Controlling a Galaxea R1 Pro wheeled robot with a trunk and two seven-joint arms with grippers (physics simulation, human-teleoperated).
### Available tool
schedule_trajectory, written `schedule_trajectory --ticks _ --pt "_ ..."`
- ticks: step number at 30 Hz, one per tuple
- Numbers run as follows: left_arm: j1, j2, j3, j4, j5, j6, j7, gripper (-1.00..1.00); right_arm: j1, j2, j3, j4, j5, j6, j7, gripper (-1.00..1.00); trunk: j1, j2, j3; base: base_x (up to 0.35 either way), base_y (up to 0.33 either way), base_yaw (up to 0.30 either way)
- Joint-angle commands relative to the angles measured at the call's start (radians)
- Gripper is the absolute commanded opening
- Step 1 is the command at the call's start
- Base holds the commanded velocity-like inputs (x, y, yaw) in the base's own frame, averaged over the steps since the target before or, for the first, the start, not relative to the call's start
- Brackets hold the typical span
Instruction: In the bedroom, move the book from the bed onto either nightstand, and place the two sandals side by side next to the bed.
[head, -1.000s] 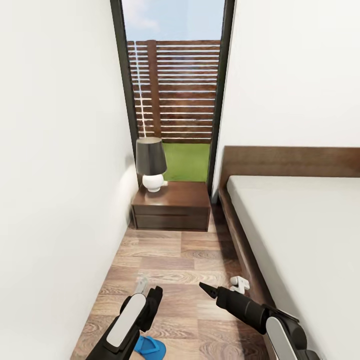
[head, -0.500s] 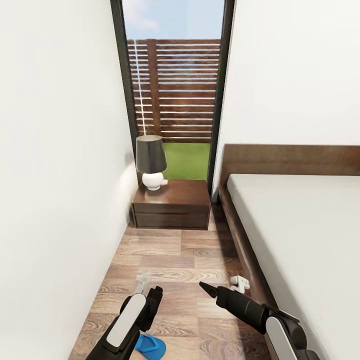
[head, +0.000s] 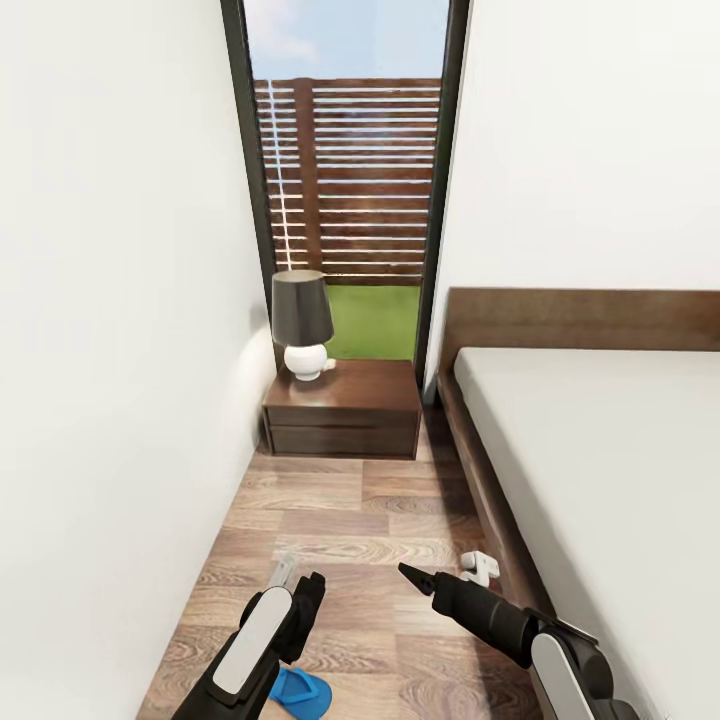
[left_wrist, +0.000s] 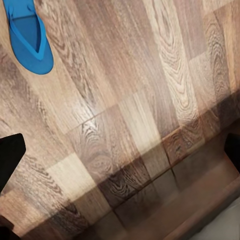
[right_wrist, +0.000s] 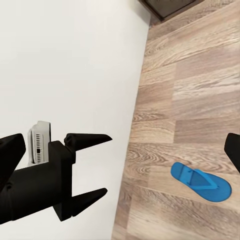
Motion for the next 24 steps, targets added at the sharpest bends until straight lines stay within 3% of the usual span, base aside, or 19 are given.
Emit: schedule_trajectory --ticks 1,24 --pt "-0.001 0.0 0.0 -0.001 0.0 0.005 0.005 1.0 -0.001 -0.001 0.0 -0.001 -0.001 0.004 0.002 1.0 0.004 -0.008 -0.004 0.0 0.0 0.0" --pt "-0.001 -0.001 0.0 -0.001 0.0 0.005 0.005 1.0 -0.001 0.0 0.0 0.001 -0.001 0.004 0.001 1.0 0.092 -0.169 -0.076 0.0 0.0 0.0"
